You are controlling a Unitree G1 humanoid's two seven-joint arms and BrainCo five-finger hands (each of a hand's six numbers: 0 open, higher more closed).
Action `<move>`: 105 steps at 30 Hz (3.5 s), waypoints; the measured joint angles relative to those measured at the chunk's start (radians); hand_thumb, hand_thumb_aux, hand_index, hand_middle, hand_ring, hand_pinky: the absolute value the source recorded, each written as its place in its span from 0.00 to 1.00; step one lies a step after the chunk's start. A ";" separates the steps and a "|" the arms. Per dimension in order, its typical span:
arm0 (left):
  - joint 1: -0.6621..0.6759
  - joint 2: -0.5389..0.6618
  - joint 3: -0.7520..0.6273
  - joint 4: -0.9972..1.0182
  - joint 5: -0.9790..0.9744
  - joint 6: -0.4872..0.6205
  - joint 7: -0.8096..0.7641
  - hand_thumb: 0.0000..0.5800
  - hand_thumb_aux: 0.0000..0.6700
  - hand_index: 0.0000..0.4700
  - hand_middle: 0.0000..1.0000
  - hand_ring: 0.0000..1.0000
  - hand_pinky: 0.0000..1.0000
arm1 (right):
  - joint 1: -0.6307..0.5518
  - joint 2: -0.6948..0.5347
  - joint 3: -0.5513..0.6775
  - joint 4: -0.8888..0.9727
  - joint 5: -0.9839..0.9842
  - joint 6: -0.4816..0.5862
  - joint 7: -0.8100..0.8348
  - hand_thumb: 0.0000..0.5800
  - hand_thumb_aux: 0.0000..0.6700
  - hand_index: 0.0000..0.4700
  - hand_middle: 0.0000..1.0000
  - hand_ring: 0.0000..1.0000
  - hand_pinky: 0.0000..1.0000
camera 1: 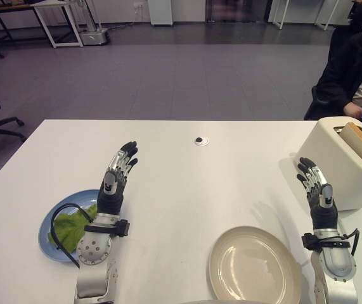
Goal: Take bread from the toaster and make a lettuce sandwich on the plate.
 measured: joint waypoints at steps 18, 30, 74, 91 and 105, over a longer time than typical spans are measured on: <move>-0.005 0.003 0.031 0.018 0.000 -0.021 0.010 0.00 0.00 0.00 0.00 0.00 0.00 | -0.279 -0.491 -0.425 -0.077 -0.015 0.301 0.029 0.00 0.00 0.00 0.00 0.00 0.00; 0.014 0.002 0.050 0.012 0.001 -0.033 0.020 0.00 0.00 0.00 0.00 0.00 0.00 | -0.305 -0.773 -0.269 0.718 -0.337 0.002 -0.046 0.00 0.00 0.00 0.00 0.00 0.00; 0.021 0.000 0.065 0.003 0.000 -0.041 0.014 0.00 0.00 0.00 0.00 0.00 0.00 | -0.457 -0.679 -0.443 0.225 0.074 0.148 -0.150 1.00 1.00 1.00 0.00 0.00 0.00; 0.019 -0.006 0.044 -0.011 0.018 -0.035 0.020 0.00 0.00 0.00 0.00 0.00 0.00 | 0.070 -0.638 -0.376 -0.524 0.969 0.866 0.560 1.00 1.00 1.00 0.00 0.00 0.00; 0.032 -0.009 0.039 -0.022 0.019 -0.028 0.031 0.00 0.00 0.00 0.00 0.00 0.00 | 0.312 -0.597 0.016 -0.346 0.442 0.644 0.701 1.00 1.00 1.00 0.00 0.00 0.00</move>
